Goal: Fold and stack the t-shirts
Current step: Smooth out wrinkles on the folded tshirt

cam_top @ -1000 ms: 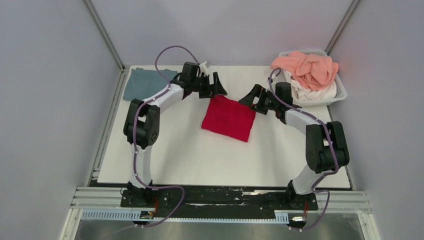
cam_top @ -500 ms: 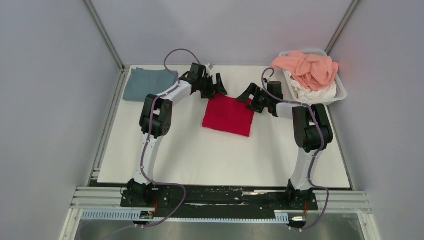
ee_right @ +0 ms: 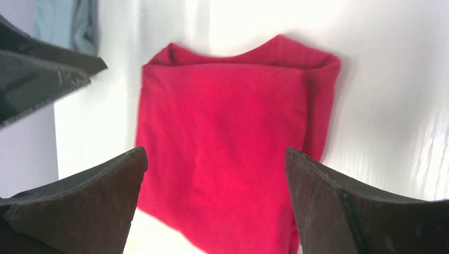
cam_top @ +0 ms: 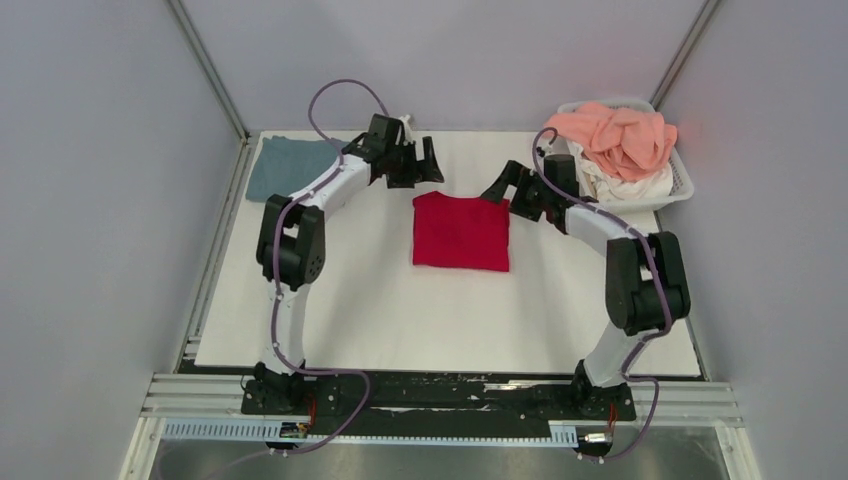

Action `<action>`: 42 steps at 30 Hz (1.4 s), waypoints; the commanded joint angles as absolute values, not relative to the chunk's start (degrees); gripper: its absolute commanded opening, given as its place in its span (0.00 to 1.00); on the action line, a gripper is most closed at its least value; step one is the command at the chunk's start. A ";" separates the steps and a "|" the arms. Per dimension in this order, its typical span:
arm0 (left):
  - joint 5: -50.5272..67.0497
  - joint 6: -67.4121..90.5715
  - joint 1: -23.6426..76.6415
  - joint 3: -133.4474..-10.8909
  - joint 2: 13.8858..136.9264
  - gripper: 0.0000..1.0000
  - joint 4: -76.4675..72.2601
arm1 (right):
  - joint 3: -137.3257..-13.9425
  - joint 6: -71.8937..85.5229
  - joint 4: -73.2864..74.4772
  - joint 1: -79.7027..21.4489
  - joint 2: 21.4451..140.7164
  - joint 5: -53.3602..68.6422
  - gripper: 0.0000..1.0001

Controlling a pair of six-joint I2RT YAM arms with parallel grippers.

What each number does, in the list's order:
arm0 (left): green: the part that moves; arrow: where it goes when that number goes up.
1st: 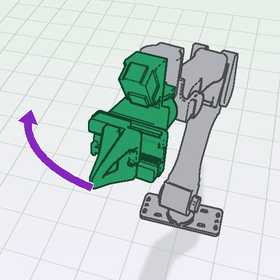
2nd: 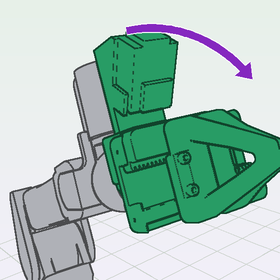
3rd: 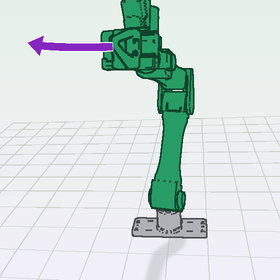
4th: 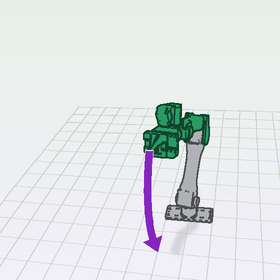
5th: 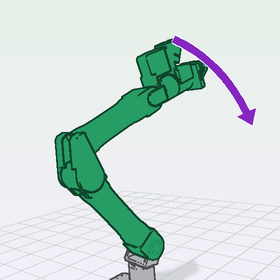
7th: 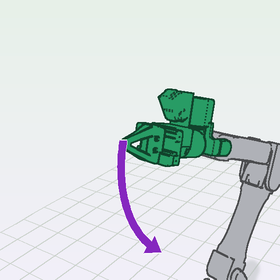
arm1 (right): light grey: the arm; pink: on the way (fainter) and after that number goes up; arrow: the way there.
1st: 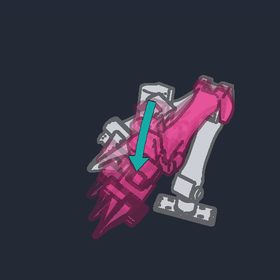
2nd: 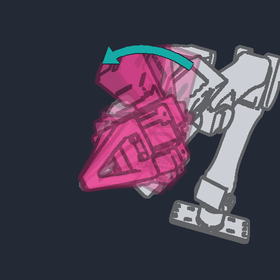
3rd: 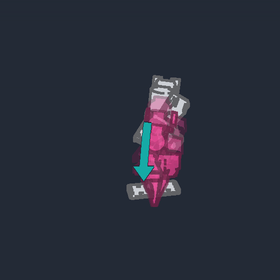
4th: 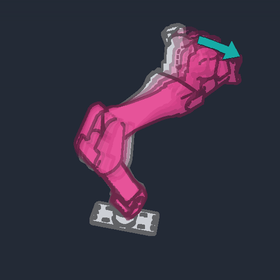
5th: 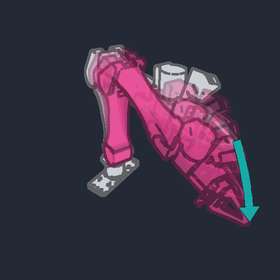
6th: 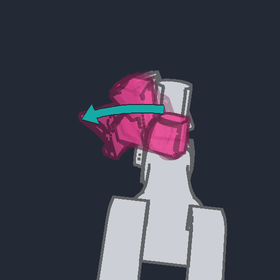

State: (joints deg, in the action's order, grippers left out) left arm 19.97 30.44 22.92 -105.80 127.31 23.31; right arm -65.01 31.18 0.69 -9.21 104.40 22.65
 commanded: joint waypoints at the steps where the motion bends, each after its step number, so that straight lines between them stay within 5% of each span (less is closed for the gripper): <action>1: 17.98 27.98 24.83 -100.22 113.71 1.00 22.93 | -58.23 29.38 1.93 -12.43 93.77 21.51 1.00; 7: 33.79 35.41 28.23 -75.63 103.86 1.00 3.86 | -46.10 36.59 -6.56 -13.81 87.72 32.12 1.00; 13: 38.96 38.05 30.87 -65.53 102.94 1.00 -5.79 | -40.88 37.08 -9.55 -14.28 86.99 30.68 1.00; 29: 29.83 36.21 27.26 -54.97 107.81 1.00 -1.21 | -38.19 35.31 -5.29 -9.31 94.30 24.72 1.00; 38: 28.60 34.28 27.29 -54.23 94.49 1.00 2.51 | -39.86 33.13 -0.88 -9.31 81.23 22.56 1.00; 42: 19.55 33.41 27.17 -58.02 92.75 1.00 7.66 | -37.39 33.17 -0.25 -9.19 73.04 14.48 1.00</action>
